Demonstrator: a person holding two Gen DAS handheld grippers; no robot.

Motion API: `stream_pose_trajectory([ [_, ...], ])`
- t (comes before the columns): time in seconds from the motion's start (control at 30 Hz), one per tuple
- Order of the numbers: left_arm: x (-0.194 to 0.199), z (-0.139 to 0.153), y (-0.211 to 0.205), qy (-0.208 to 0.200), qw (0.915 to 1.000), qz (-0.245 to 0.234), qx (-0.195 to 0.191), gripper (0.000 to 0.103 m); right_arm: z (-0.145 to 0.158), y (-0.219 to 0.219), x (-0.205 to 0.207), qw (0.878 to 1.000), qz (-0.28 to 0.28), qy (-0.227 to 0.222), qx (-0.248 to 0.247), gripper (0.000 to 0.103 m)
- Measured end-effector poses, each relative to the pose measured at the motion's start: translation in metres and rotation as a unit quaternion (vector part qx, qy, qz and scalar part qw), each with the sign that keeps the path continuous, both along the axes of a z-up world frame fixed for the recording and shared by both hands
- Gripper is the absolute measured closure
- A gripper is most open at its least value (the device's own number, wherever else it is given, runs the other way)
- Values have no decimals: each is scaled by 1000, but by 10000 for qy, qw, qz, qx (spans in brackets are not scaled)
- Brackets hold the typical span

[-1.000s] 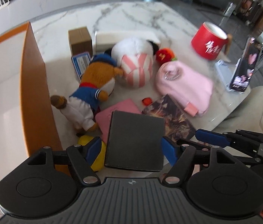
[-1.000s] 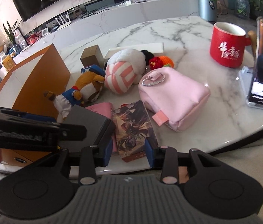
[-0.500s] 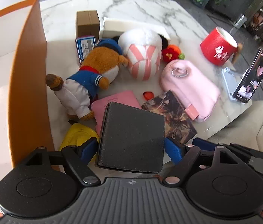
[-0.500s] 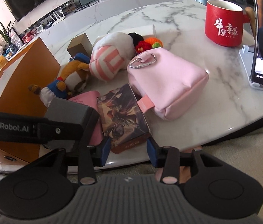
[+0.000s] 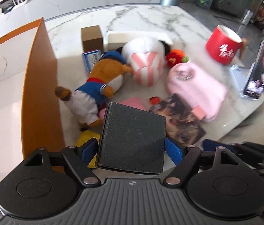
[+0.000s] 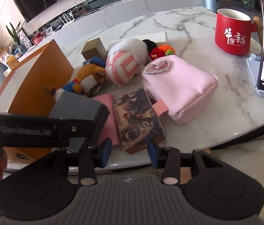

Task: Organize objects
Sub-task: 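Close the left tool fingers around the dark grey square box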

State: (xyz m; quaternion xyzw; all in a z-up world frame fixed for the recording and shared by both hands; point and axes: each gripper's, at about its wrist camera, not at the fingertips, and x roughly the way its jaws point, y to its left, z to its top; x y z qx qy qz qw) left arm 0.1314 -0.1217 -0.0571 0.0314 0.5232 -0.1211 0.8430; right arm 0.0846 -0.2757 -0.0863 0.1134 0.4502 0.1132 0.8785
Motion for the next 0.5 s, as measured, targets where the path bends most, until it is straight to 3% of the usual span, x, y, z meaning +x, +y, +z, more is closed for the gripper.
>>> stream_pose_trajectory([
  [0.33, 6, -4, 25, 456, 9932, 334, -1017, 8, 7, -2, -5, 9999, -10, -119, 87, 58],
  [0.5, 8, -12, 26, 750, 9907, 631, -939, 9, 9, -1, -8, 9997, 65, -149, 174, 58],
])
